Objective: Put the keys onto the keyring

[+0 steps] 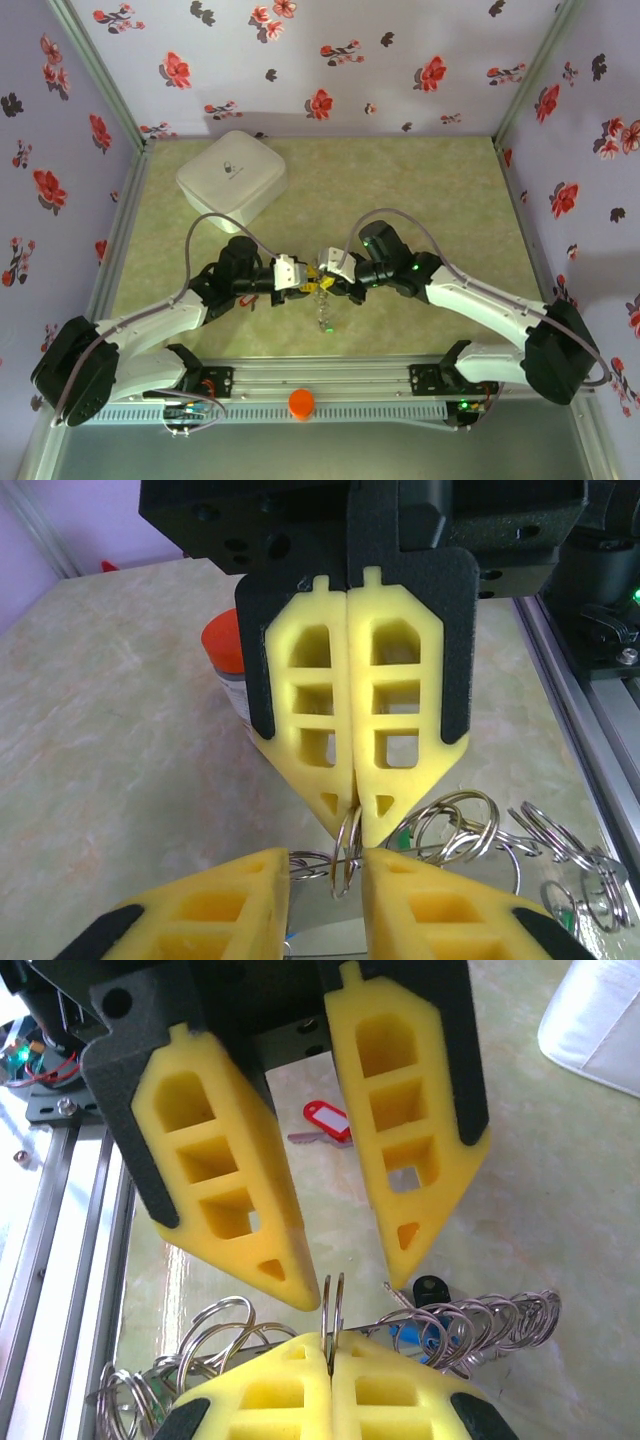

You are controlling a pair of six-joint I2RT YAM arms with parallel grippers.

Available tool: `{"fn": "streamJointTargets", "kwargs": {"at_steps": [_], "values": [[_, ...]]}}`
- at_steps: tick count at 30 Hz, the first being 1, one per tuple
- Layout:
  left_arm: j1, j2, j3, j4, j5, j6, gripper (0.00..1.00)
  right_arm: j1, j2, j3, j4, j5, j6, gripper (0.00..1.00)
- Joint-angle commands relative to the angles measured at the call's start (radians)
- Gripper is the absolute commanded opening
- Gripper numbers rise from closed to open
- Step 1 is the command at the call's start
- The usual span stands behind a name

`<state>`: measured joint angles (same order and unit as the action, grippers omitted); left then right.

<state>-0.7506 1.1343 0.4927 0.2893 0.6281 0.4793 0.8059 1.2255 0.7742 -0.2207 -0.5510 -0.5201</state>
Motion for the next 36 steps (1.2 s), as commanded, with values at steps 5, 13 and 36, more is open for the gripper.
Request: {"fn": "streamJointTargets", "kwargs": {"at_steps": [5, 13, 36], "values": [[-0.017, 0.001, 0.042, -0.064, 0.011, 0.056, 0.15, 0.035, 0.031, 0.08, -0.061, 0.029, -0.061, 0.0], [-0.02, 0.001, 0.059, -0.119, 0.011, 0.085, 0.01, 0.041, 0.027, 0.085, -0.043, 0.059, -0.04, 0.08], [-0.02, -0.023, -0.014, 0.008, 0.009, 0.044, 0.0, 0.023, -0.06, -0.001, -0.04, 0.156, 0.059, 0.26]]}}
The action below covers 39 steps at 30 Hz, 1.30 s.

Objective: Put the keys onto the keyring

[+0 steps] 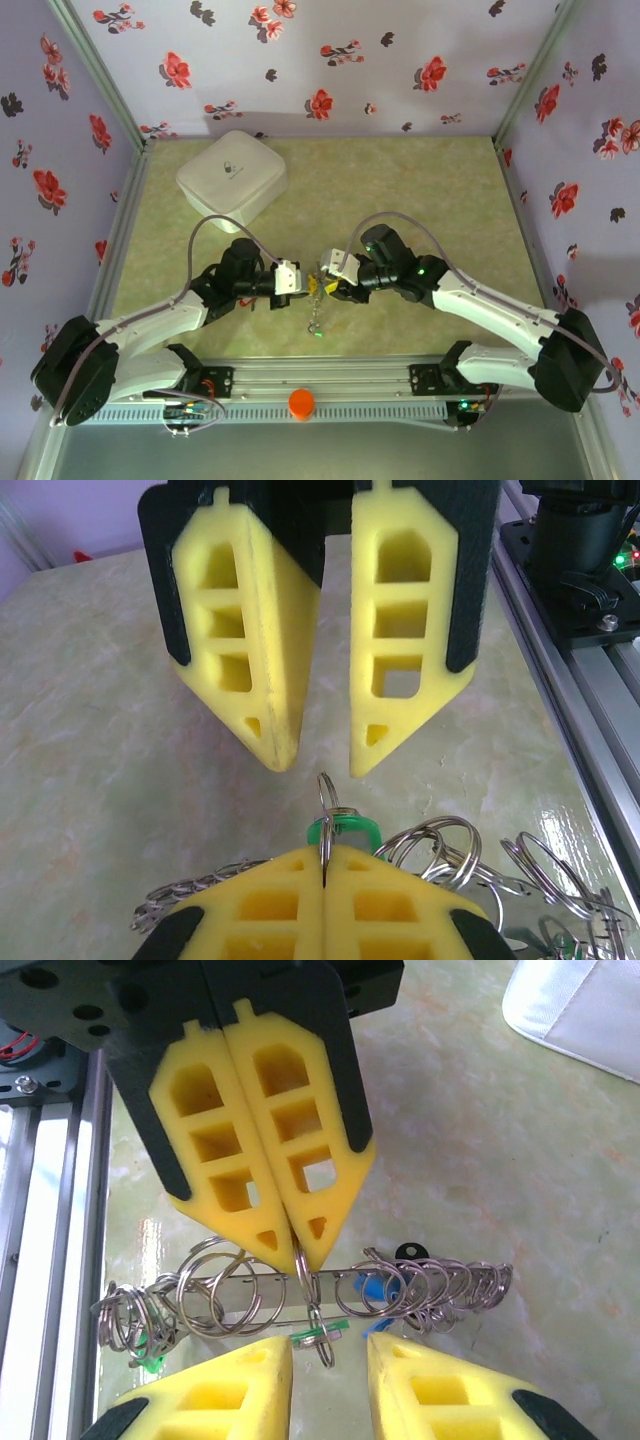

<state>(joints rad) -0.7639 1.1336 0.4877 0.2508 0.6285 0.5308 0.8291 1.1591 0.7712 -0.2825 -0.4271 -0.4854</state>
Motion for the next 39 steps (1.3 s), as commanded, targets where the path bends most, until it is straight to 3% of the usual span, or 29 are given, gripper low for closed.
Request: {"fn": "streamJointTargets", "kwargs": {"at_steps": [1, 6, 16, 28, 33, 39], "values": [[-0.006, -0.02, -0.009, 0.047, 0.008, -0.008, 0.0, 0.002, 0.013, 0.004, 0.02, 0.03, 0.023, 0.26], [-0.006, -0.019, -0.008, 0.049, 0.009, -0.006, 0.0, 0.009, 0.048, 0.026, 0.017, 0.021, 0.017, 0.24], [-0.006, -0.03, -0.018, 0.048, -0.001, -0.008, 0.0, 0.01, 0.024, 0.022, 0.001, 0.021, 0.005, 0.0], [-0.006, -0.033, -0.035, 0.133, 0.0, -0.05, 0.0, 0.017, 0.133, 0.007, 0.071, 0.022, 0.061, 0.0], [-0.007, -0.025, -0.038, 0.149, -0.001, -0.048, 0.0, 0.018, 0.113, -0.007, 0.099, 0.013, 0.08, 0.0], [-0.006, -0.011, -0.036, 0.156, -0.001, -0.046, 0.0, 0.007, 0.012, -0.062, 0.136, 0.021, 0.087, 0.19]]}}
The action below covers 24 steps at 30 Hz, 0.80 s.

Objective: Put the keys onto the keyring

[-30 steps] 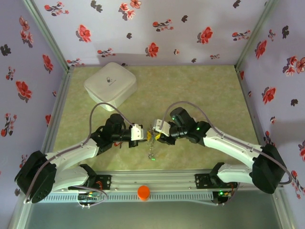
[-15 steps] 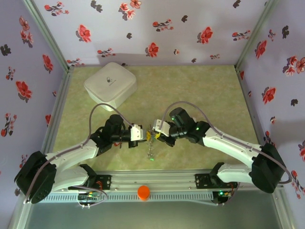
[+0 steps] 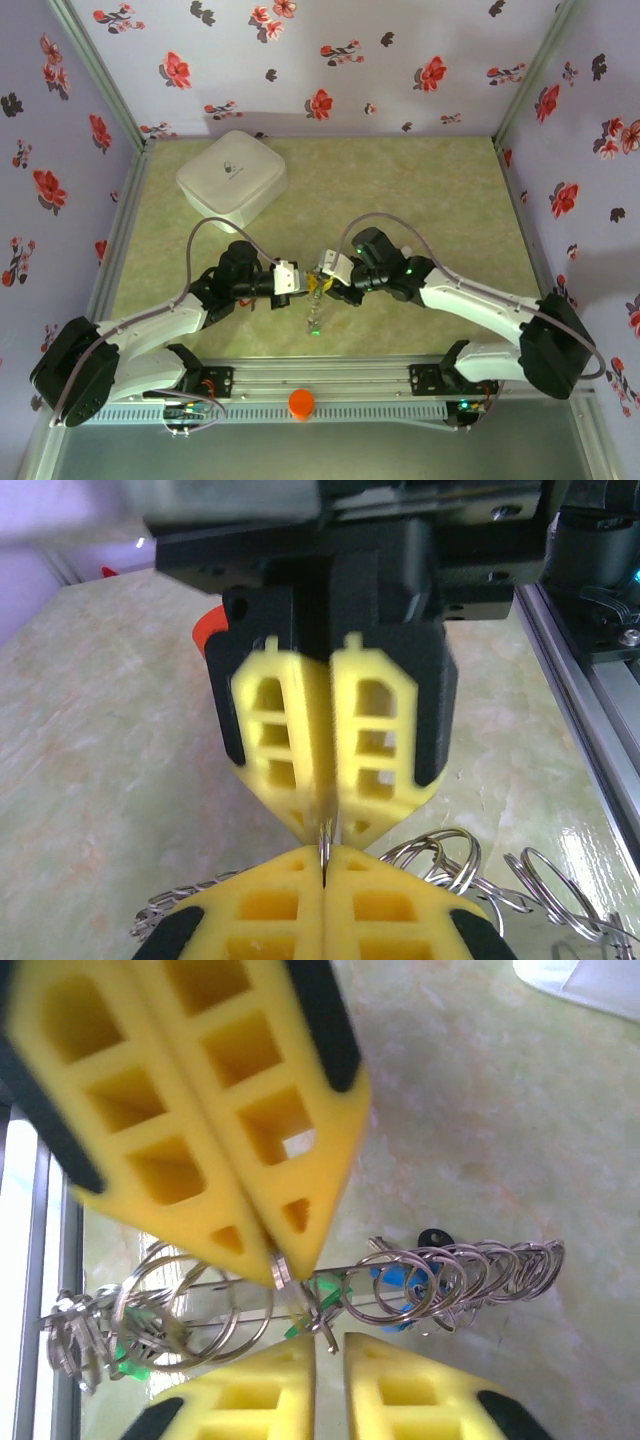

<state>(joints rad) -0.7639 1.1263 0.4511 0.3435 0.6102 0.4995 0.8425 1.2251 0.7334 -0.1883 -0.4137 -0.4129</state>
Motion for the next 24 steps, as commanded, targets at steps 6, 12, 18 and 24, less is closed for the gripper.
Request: {"fn": "streamJointTargets", "kwargs": {"at_steps": [6, 12, 18, 24], "values": [[-0.006, 0.002, -0.002, 0.075, 0.022, -0.021, 0.0, -0.006, -0.101, -0.047, 0.08, -0.059, 0.007, 0.23], [-0.006, 0.003, -0.006, 0.09, 0.02, -0.032, 0.0, 0.0, -0.056, -0.029, 0.107, -0.036, 0.003, 0.22], [-0.006, 0.0, -0.008, 0.088, 0.02, -0.033, 0.0, 0.004, -0.011, -0.012, 0.113, -0.016, 0.002, 0.18], [-0.007, -0.006, -0.014, 0.092, 0.016, -0.035, 0.0, 0.005, -0.015, -0.022, 0.163, -0.033, 0.037, 0.08]]}}
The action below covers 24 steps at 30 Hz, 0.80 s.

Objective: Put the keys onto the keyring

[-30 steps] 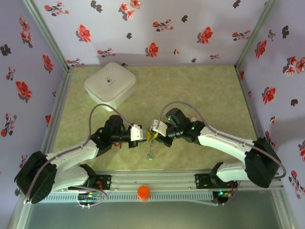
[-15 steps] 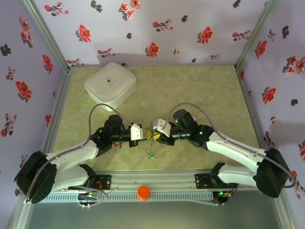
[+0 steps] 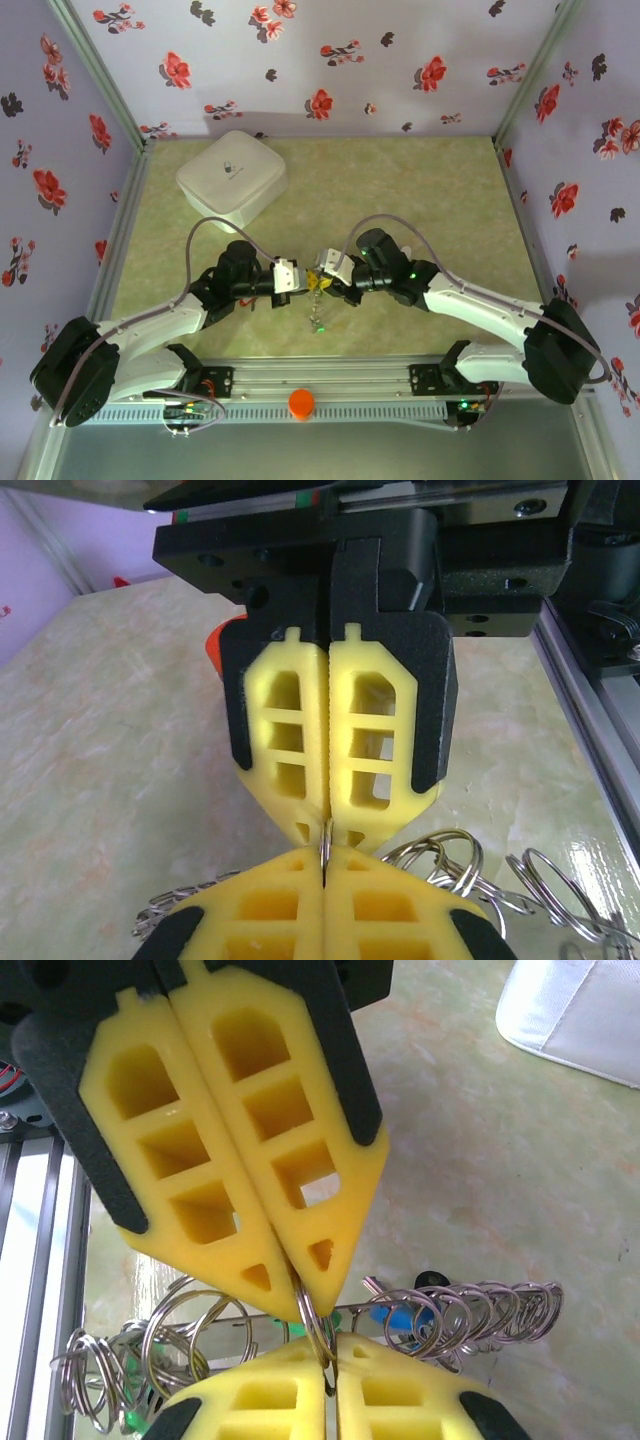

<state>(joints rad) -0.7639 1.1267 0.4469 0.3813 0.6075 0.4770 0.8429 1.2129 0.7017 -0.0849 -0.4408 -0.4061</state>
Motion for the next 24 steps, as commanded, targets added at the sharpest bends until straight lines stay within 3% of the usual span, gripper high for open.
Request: {"fn": "streamJointTargets", "kwargs": {"at_steps": [1, 8, 12, 14, 15, 17, 18, 24], "values": [[-0.006, -0.007, -0.011, 0.054, 0.019, -0.011, 0.0, 0.004, -0.006, 0.007, 0.063, -0.009, 0.032, 0.08], [-0.006, -0.01, -0.017, 0.056, 0.017, -0.011, 0.0, 0.004, -0.012, 0.008, 0.043, -0.028, 0.026, 0.13], [-0.006, -0.017, -0.019, 0.055, 0.015, -0.013, 0.0, 0.005, -0.012, 0.015, 0.028, -0.03, 0.017, 0.01], [-0.006, -0.023, -0.02, 0.048, 0.005, -0.011, 0.0, 0.005, -0.011, 0.027, -0.003, -0.019, 0.004, 0.0], [-0.007, -0.027, -0.021, 0.043, -0.009, -0.01, 0.03, 0.004, -0.009, 0.038, -0.029, -0.01, -0.005, 0.0], [-0.006, -0.031, -0.021, 0.023, -0.053, -0.001, 0.21, 0.014, -0.002, 0.06, -0.091, 0.022, -0.035, 0.0], [-0.007, -0.034, -0.014, -0.003, -0.063, 0.023, 0.23, 0.022, 0.006, 0.073, -0.127, 0.043, -0.052, 0.0], [-0.013, -0.008, 0.035, -0.123, -0.056, 0.084, 0.22, 0.054, 0.046, 0.143, -0.242, 0.106, -0.103, 0.0]]}}
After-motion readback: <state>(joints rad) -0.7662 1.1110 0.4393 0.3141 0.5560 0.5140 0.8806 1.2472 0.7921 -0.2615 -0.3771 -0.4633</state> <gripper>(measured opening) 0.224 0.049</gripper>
